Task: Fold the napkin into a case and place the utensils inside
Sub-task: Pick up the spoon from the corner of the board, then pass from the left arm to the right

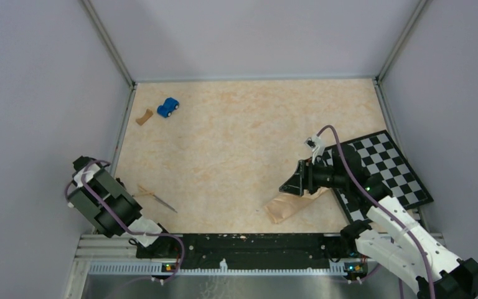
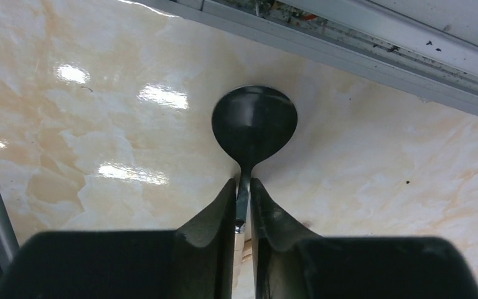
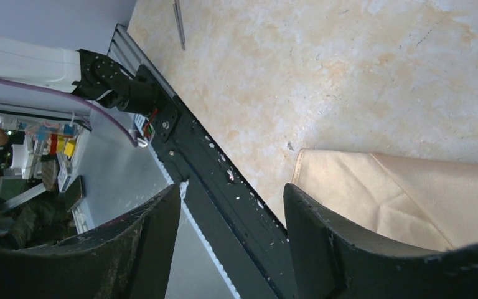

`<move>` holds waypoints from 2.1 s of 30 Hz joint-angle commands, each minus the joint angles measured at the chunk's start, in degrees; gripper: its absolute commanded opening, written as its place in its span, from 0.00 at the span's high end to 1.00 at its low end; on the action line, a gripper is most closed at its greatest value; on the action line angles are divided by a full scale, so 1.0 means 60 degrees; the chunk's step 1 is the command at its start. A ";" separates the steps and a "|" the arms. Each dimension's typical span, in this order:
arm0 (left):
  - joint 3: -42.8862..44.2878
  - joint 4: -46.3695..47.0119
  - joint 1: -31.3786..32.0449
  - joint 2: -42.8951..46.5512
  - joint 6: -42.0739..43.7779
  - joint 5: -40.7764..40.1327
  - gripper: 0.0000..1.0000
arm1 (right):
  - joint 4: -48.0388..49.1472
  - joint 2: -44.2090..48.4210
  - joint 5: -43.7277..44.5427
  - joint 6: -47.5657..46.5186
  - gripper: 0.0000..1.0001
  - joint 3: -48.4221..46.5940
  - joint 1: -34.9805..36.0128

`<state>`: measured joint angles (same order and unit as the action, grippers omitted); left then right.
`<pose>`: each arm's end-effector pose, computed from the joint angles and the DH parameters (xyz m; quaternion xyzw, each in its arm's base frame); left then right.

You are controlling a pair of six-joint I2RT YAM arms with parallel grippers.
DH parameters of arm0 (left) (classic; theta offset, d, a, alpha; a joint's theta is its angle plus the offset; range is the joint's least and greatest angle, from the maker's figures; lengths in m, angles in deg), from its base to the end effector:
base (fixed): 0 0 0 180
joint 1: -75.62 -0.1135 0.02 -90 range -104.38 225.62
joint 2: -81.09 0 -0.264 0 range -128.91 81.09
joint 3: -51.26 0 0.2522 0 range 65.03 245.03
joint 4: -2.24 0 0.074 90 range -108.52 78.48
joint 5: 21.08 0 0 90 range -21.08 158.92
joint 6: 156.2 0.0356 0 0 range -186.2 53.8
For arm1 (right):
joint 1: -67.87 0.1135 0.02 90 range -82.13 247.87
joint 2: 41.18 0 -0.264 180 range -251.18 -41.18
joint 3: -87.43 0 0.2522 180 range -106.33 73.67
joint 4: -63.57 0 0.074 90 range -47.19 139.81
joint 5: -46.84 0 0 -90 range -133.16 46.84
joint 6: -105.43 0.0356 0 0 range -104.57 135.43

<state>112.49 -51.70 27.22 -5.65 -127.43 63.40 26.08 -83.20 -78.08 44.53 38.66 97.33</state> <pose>0.1652 0.1912 0.1609 -0.8154 0.5695 0.0374 0.0966 0.1319 0.0979 0.2671 -0.1509 0.8287 0.4581 0.2838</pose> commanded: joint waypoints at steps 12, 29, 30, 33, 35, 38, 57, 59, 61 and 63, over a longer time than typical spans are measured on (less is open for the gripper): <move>0.0372 -0.2210 -0.0063 0.2687 0.0565 0.0841 1.00 | 0.0273 0.0238 0.0345 -0.0075 0.40 0.0071 0.0013; -0.1014 0.1195 0.9901 0.4873 -0.6512 0.3837 1.00 | 0.6467 -0.3528 0.3597 -0.0142 0.37 0.0162 0.3820; -0.0936 0.1457 1.0427 0.4590 -0.6822 0.3952 1.00 | 0.6804 -0.3938 0.3846 -0.0148 0.37 0.0062 0.3992; -0.0730 0.2032 1.1201 0.3890 -0.7251 0.4341 1.00 | 0.7526 -0.4675 0.4862 -0.0363 0.37 -0.0294 0.4480; -0.0721 0.2414 1.1521 0.3665 -0.7491 0.4373 1.00 | 0.7972 -0.4857 0.5943 -0.0474 0.37 -0.0288 0.4871; -0.0811 0.3016 1.1798 0.3536 -0.7781 0.4436 1.00 | 0.8508 -0.4833 0.7798 -0.0393 0.40 -0.0044 0.5221; -0.1143 0.3576 1.2120 0.3333 -0.7963 0.4762 1.00 | 0.9852 -0.5174 0.8343 -0.0944 0.93 -0.0175 0.5331; -0.1210 0.3790 1.2124 0.3371 -0.7685 0.4619 1.00 | 1.0058 -0.5002 0.8155 -0.1029 1.00 -0.0126 0.5331; -0.1289 0.3990 1.2125 0.3454 -0.7332 0.4450 0.84 | 0.9814 -0.4843 0.8106 -0.1037 1.00 -0.0176 0.5299; -0.1092 0.3754 1.2119 0.3544 -0.6559 0.4046 0.51 | 0.9260 -0.4743 0.7922 -0.0740 1.00 -0.0276 0.5066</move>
<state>105.45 -30.77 99.39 14.22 -173.55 90.24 81.38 -114.32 -28.11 39.39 39.80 128.82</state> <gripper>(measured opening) 0.280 0.096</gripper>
